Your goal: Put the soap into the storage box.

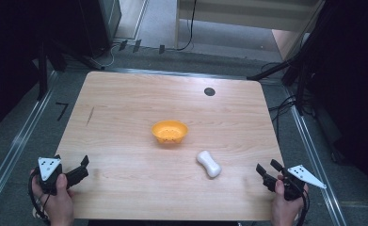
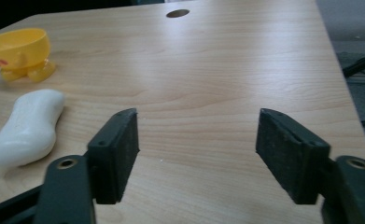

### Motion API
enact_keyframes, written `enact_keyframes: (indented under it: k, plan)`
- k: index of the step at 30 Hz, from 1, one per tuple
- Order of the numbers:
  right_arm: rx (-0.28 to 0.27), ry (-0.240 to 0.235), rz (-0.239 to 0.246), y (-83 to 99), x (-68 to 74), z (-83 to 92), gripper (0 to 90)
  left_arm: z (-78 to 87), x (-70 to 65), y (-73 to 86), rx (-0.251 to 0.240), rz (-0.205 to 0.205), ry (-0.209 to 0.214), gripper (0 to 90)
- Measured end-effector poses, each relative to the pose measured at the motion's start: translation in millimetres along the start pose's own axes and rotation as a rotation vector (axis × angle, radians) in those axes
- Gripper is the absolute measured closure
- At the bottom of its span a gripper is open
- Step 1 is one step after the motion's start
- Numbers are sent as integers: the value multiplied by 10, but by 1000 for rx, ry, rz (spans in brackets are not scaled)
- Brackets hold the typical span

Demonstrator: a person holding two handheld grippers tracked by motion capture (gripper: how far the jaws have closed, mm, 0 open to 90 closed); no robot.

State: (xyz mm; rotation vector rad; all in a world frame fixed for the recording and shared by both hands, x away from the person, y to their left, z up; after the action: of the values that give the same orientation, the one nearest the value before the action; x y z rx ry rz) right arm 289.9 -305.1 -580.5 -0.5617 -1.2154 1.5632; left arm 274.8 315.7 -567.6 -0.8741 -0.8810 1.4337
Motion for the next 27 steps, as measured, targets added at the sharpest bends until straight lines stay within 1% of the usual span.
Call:
enact_keyframes:
  k: [1, 2, 3, 4, 5, 6, 7, 8, 9, 10, 11, 12, 13, 14, 15, 16, 18, 19, 20, 22, 23, 24, 27]
  plan:
    - [30, -30, 15, 27, 34, -11, 382, -5, -11, -4, -3, -7, -8, 70]
    - [64, -52, 43, 59, 56, -19, 393, -10, -18, -6, -2, -20, -11, 70]
    - [64, -52, 43, 59, 56, -19, 393, -10, -18, -6, -2, -20, -11, 70]
    - [133, -69, 77, 116, 79, -22, 394, -14, -39, -6, -1, -37, -9, 70]
    - [133, -69, 77, 116, 79, -22, 394, -14, -39, -6, -1, -37, -9, 70]
    - [188, -62, 94, 129, 93, -14, 394, -15, -42, -5, 0, -33, -5, 70]
    - [188, -62, 94, 129, 93, -14, 394, -15, -42, -5, 0, -33, -5, 70]
    - [249, -16, 121, 115, 96, -4, 392, -19, -32, -7, 0, -19, 1, 70]
    - [269, -9, 130, 107, 106, -2, 391, -19, -32, -7, 0, -19, 1, 69]
    - [297, 7, 142, 97, 113, 1, 391, -24, -28, -5, 5, -10, 6, 69]
    - [297, 7, 142, 97, 113, 1, 391, -24, -28, -5, 5, -10, 6, 70]
    - [348, 18, 153, 84, 148, 7, 394, -27, -29, -5, 6, -10, 8, 70]
    - [348, 18, 153, 84, 148, 7, 394, -28, -31, -3, 9, -13, 9, 70]
    - [405, -1, 149, 93, 215, -4, 406, -31, -33, -3, 11, -16, 11, 70]
    - [405, -1, 149, 93, 215, -4, 406, -31, -33, -3, 11, -16, 11, 70]
    - [439, -1, 150, 113, 234, -15, 416, -31, -33, -2, 13, -15, 11, 70]
    - [479, -29, 164, 143, 311, -58, 456, -33, -31, -2, 13, -14, 11, 70]
    - [479, -29, 164, 143, 311, -58, 456, -33, -31, -2, 13, -14, 11, 70]
    - [500, -38, 170, 157, 360, -90, 450, -36, -36, -1, 15, -16, 13, 70]
    - [516, -35, 186, 144, 395, -113, 444, -39, -38, -2, 14, -16, 10, 70]
    - [516, -35, 186, 144, 395, -113, 444, -39, -38, -2, 14, -16, 10, 70]
    - [531, -35, 184, 117, 436, -125, 439, -44, -41, 0, 16, -21, 9, 70]
    - [546, -35, 178, 84, 466, -137, 439, -44, -48, 6, 23, -24, 12, 70]
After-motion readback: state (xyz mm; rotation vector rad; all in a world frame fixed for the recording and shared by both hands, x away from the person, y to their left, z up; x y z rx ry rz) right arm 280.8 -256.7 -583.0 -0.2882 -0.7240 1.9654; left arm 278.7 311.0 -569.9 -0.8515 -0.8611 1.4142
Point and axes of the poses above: each handheld gripper's, and its own axes: z roughly backward along the jaws, y roughly out of its underside, x roughly to its left, the point moved 10 cm from there along -z, roughly forward along the jaws, and after that the axes turned 1 degree about -x, right-handed, at the moved point
